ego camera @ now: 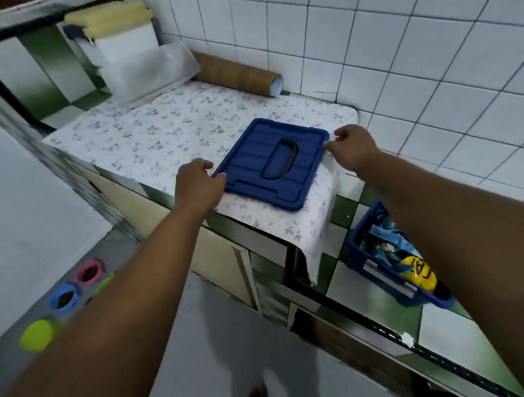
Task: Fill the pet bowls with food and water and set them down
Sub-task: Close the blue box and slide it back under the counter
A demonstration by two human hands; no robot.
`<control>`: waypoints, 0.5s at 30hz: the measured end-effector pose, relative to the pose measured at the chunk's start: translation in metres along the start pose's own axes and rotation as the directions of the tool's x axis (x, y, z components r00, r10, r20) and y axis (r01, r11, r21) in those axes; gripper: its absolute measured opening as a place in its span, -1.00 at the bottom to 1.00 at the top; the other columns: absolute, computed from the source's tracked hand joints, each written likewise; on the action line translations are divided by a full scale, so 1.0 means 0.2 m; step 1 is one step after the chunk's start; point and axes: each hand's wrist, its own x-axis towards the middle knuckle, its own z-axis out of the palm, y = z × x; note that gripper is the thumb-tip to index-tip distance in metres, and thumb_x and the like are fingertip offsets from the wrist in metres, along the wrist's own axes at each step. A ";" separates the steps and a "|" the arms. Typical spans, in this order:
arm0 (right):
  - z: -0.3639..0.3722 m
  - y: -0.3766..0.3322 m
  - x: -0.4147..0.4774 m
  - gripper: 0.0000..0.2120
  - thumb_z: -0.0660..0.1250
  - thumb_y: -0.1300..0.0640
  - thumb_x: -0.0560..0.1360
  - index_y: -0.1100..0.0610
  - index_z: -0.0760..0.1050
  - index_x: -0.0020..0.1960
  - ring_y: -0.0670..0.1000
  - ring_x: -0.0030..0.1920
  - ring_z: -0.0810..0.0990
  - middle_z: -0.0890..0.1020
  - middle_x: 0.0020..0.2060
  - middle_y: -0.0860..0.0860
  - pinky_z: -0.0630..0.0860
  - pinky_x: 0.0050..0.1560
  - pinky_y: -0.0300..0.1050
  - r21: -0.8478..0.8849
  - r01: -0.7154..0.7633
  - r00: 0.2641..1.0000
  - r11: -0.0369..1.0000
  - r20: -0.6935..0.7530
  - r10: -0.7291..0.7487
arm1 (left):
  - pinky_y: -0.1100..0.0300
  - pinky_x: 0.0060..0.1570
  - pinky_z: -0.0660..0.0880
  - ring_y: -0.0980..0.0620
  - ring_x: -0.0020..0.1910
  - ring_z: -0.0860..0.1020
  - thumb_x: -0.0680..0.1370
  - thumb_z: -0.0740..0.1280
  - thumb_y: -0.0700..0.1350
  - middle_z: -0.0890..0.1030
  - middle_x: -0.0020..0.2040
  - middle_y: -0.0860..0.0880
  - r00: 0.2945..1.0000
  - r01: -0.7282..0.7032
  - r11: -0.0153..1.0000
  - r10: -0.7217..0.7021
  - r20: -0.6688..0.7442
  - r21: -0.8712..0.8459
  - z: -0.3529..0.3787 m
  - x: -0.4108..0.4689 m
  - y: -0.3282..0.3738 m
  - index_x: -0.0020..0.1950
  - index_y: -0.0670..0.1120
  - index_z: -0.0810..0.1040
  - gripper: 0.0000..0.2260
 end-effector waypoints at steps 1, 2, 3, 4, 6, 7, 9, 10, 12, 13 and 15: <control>0.02 -0.01 0.04 -0.50 0.40 0.01 0.54 0.19 0.42 0.40 0.12 0.18 0.57 0.57 0.20 0.11 0.47 0.12 -0.12 -0.015 0.005 1.000 1.000 0.001 -0.005 | 0.21 0.05 0.41 0.00 0.10 0.54 0.57 0.42 -0.02 0.57 0.31 -0.12 1.000 0.008 1.000 -0.008 0.014 0.020 0.00 0.02 -0.01 0.43 -0.15 0.51 -0.54; 0.04 -0.02 0.07 -0.48 0.39 0.01 0.54 0.19 0.39 0.43 0.14 0.23 0.56 0.55 0.25 0.12 0.44 0.14 -0.13 -0.028 0.005 1.000 1.000 0.012 -0.005 | 0.20 0.11 0.42 -0.04 0.18 0.55 0.57 0.42 -0.01 0.56 0.35 -0.13 0.999 0.016 0.999 -0.017 0.030 0.042 0.01 0.04 -0.02 0.45 -0.16 0.49 -0.51; 0.06 -0.03 0.10 -0.45 0.38 0.03 0.55 0.20 0.36 0.46 0.15 0.27 0.53 0.53 0.29 0.13 0.42 0.14 -0.15 -0.041 0.010 1.000 0.999 0.023 -0.009 | 0.17 0.20 0.44 -0.08 0.27 0.54 0.57 0.42 0.00 0.55 0.37 -0.14 0.999 0.019 0.998 -0.022 0.044 0.062 0.02 0.06 -0.03 0.47 -0.16 0.47 -0.49; 0.08 -0.04 0.12 -0.44 0.38 0.05 0.56 0.22 0.34 0.48 0.15 0.29 0.51 0.51 0.32 0.13 0.39 0.12 -0.17 -0.053 0.006 0.999 0.999 0.033 -0.004 | 0.11 0.29 0.45 -0.10 0.33 0.52 0.56 0.42 0.01 0.54 0.38 -0.14 0.998 0.019 0.997 -0.023 0.055 0.080 0.02 0.08 -0.04 0.48 -0.17 0.46 -0.47; 0.11 -0.07 0.16 -0.43 0.37 0.09 0.56 0.26 0.30 0.50 0.16 0.31 0.49 0.48 0.35 0.17 0.41 0.13 -0.16 -0.084 -0.005 0.999 0.996 0.040 0.009 | 0.06 0.35 0.45 -0.12 0.34 0.52 0.56 0.42 0.00 0.57 0.36 -0.14 0.997 0.019 0.994 -0.026 0.068 0.111 0.03 0.11 -0.04 0.47 -0.18 0.47 -0.48; 0.12 -0.08 0.17 -0.44 0.36 0.12 0.56 0.29 0.31 0.48 0.18 0.32 0.49 0.48 0.36 0.20 0.44 0.18 -0.11 -0.110 -0.009 0.999 0.994 0.039 0.014 | 0.07 0.34 0.46 -0.12 0.32 0.53 0.56 0.42 -0.01 0.58 0.34 -0.14 0.997 0.018 0.992 -0.026 0.070 0.125 0.03 0.12 -0.04 0.44 -0.18 0.50 -0.51; 0.13 -0.10 0.19 -0.50 0.35 0.18 0.55 0.34 0.34 0.43 0.21 0.27 0.52 0.48 0.34 0.25 0.49 0.24 0.02 -0.177 -0.035 0.997 0.984 0.065 0.047 | 0.11 0.28 0.47 -0.11 0.28 0.56 0.56 0.44 -0.06 0.61 0.30 -0.14 0.998 0.011 0.990 -0.021 0.067 0.138 0.03 0.15 -0.04 0.36 -0.20 0.56 -0.59; 0.14 -0.10 0.21 -0.55 0.35 0.19 0.54 0.33 0.39 0.38 0.19 0.17 0.55 0.50 0.30 0.25 0.54 0.16 0.03 -0.218 -0.044 0.994 0.975 0.089 0.065 | 0.13 0.24 0.48 -0.11 0.25 0.57 0.56 0.44 -0.09 0.63 0.27 -0.14 0.998 0.008 0.991 -0.017 0.065 0.136 0.03 0.15 -0.03 0.32 -0.21 0.60 -0.64; 0.14 -0.10 0.23 -0.68 0.36 0.17 0.51 0.28 0.47 0.21 0.11 -0.06 0.50 0.54 0.15 0.22 0.53 -0.18 -0.07 -0.283 -0.048 0.989 0.958 0.123 0.086 | 0.17 0.14 0.48 -0.11 0.18 0.60 0.55 0.44 -0.15 0.66 0.20 -0.15 0.998 0.005 0.992 -0.013 0.063 0.124 0.03 0.16 -0.03 0.22 -0.21 0.65 -0.73; 0.14 -0.11 0.23 -0.73 0.37 0.17 0.49 0.27 0.49 0.14 0.09 -0.11 0.47 0.53 0.07 0.19 0.48 -0.26 -0.13 -0.298 -0.047 0.988 0.953 0.130 0.089 | 0.18 0.12 0.48 -0.10 0.16 0.61 0.55 0.44 -0.17 0.67 0.18 -0.14 0.998 0.002 0.993 -0.010 0.065 0.117 0.04 0.17 -0.03 0.19 -0.20 0.67 -0.77; 0.13 -0.11 0.24 -0.77 0.38 0.19 0.48 0.26 0.51 0.09 0.08 -0.14 0.47 0.51 -0.05 0.15 0.45 -0.22 -0.12 -0.298 -0.053 0.987 0.953 0.130 0.095 | 0.18 0.11 0.49 -0.10 0.14 0.62 0.55 0.43 -0.20 0.68 0.15 -0.14 0.997 -0.011 0.994 0.003 0.071 0.105 0.04 0.17 -0.03 0.16 -0.19 0.69 -0.80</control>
